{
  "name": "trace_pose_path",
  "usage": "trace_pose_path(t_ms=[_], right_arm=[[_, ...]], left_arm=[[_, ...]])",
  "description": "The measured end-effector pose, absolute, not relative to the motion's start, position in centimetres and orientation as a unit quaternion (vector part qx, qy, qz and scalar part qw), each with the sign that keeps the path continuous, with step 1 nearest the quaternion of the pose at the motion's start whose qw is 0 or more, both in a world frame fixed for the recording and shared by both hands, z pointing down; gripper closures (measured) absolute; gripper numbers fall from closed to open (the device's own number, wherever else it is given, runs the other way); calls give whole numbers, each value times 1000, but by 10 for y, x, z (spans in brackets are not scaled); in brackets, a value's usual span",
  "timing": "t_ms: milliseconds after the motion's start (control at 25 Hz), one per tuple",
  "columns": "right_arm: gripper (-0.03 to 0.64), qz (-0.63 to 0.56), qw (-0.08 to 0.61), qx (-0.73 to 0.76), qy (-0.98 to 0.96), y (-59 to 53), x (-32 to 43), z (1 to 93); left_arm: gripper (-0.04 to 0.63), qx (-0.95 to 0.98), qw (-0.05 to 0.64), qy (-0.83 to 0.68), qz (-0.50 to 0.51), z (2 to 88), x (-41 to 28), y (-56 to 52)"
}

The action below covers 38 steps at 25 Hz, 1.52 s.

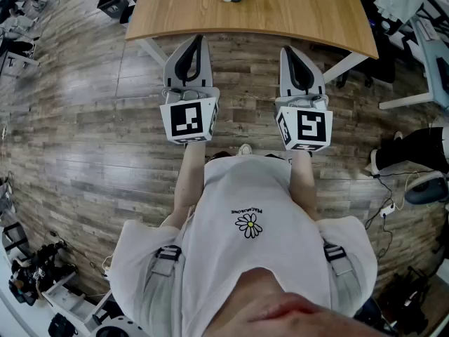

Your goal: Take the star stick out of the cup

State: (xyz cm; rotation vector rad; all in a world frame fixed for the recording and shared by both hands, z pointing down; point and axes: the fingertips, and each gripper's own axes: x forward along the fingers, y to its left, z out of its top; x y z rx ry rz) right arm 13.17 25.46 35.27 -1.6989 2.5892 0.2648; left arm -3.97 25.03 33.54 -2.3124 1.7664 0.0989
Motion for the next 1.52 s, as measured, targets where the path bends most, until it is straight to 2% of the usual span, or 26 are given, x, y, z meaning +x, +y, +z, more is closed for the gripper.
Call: trace_pose_path(t_ms=[600, 760, 960, 1200, 1520], right_arm=[[612, 65, 26, -505, 861, 252, 100, 372], [612, 68, 10, -499, 864, 232, 93, 379], [612, 53, 5, -498, 865, 172, 83, 388], [612, 43, -5, -488, 872, 73, 32, 400], [612, 50, -7, -515, 856, -62, 6, 373]], left_arm=[[581, -779, 80, 622, 34, 360, -77, 244], [581, -779, 71, 621, 46, 366, -84, 219], [581, -784, 70, 614, 61, 368, -88, 162], [581, -788, 59, 610, 59, 384, -122, 59], [581, -818, 70, 563, 97, 351, -137, -75]])
